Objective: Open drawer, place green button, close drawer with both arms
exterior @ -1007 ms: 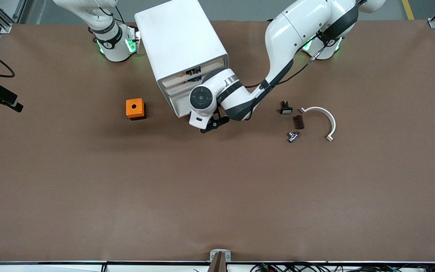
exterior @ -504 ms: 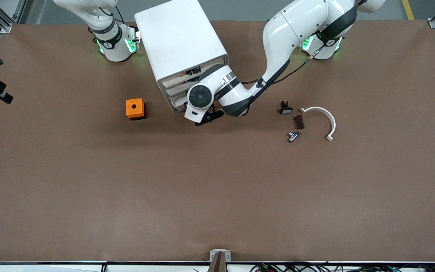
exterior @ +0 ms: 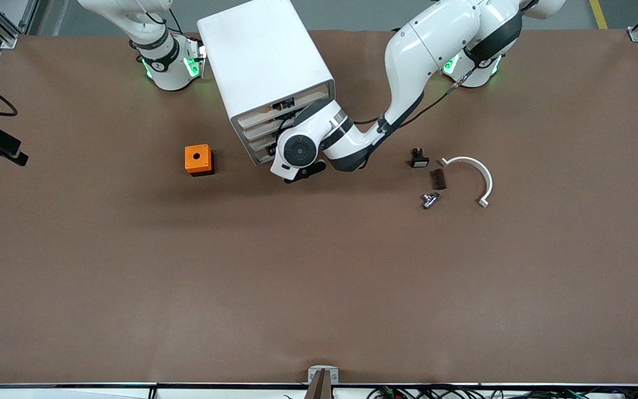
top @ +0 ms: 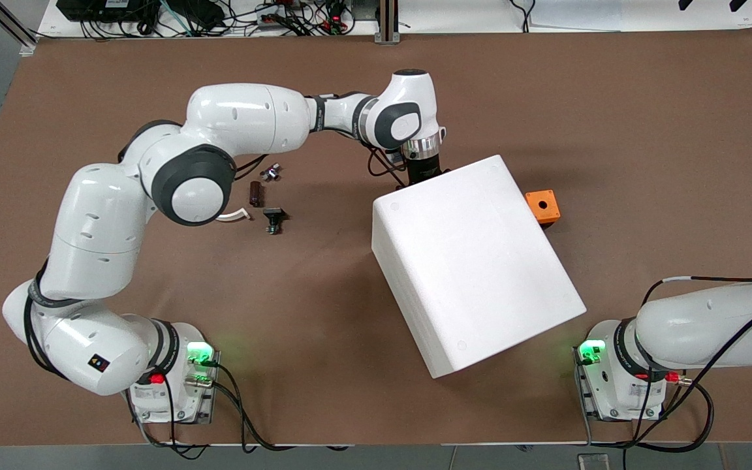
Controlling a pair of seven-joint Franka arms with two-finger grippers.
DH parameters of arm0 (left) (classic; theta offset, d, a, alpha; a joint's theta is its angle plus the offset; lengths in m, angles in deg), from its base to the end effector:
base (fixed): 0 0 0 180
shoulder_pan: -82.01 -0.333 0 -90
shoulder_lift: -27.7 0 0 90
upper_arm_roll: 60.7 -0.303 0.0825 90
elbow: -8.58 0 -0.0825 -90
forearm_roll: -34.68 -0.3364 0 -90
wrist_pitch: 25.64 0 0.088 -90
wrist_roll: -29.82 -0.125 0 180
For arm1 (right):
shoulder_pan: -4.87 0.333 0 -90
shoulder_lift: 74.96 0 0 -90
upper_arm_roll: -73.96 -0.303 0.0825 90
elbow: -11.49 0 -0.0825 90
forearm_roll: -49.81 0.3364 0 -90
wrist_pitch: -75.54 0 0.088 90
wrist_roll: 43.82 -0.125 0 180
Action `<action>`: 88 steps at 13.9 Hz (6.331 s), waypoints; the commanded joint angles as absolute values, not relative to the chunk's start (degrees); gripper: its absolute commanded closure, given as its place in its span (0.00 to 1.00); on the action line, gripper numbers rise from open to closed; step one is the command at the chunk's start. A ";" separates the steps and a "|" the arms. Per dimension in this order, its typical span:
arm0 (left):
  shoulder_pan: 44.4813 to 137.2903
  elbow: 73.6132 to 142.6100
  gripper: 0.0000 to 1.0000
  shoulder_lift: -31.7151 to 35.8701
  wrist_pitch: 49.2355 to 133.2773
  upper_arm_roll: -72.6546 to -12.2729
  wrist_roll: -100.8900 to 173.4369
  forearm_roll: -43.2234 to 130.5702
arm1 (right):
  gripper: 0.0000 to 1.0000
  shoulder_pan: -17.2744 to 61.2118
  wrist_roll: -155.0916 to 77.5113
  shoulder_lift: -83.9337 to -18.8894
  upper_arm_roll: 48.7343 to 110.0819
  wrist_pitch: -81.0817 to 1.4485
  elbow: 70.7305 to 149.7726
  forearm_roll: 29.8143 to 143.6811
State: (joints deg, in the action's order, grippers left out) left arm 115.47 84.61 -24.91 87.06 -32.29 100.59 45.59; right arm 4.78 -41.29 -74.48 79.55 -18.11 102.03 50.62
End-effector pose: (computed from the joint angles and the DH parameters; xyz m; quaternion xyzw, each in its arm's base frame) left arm 0.3637 -0.5611 0.2195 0.9378 0.1828 -0.2935 0.0314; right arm 0.5141 -0.0492 0.5910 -0.9993 0.0278 -0.0234 0.0050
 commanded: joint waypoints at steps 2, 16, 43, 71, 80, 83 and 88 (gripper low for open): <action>112.43 85.92 0.00 -23.89 87.82 -31.43 99.17 46.63 | 0.00 7.06 -44.94 -74.35 79.23 -17.36 101.23 48.85; 89.59 85.39 0.00 -5.19 72.29 -31.52 82.32 37.93 | 0.00 7.16 -45.32 -74.70 79.23 -17.36 101.23 49.29; 82.81 113.87 0.00 31.83 66.72 -57.01 33.61 36.79 | 0.00 6.98 -45.23 -74.79 79.32 -17.45 101.84 49.64; 79.55 98.75 0.00 27.08 63.39 -56.31 29.56 35.21 | 0.00 6.89 -45.23 -74.79 79.41 -17.45 102.37 49.73; 79.46 98.75 0.00 26.91 63.48 -56.31 29.73 35.21 | 0.00 6.89 -45.23 -74.79 79.41 -17.45 102.55 49.73; 79.64 98.66 0.00 27.00 63.48 -56.31 30.35 35.30 | 0.00 6.89 -45.23 -74.79 79.41 -17.45 102.81 49.81; 79.64 97.70 0.00 26.73 63.48 -56.31 30.44 35.47 | 0.00 6.89 -45.14 -74.79 79.50 -17.45 102.81 49.81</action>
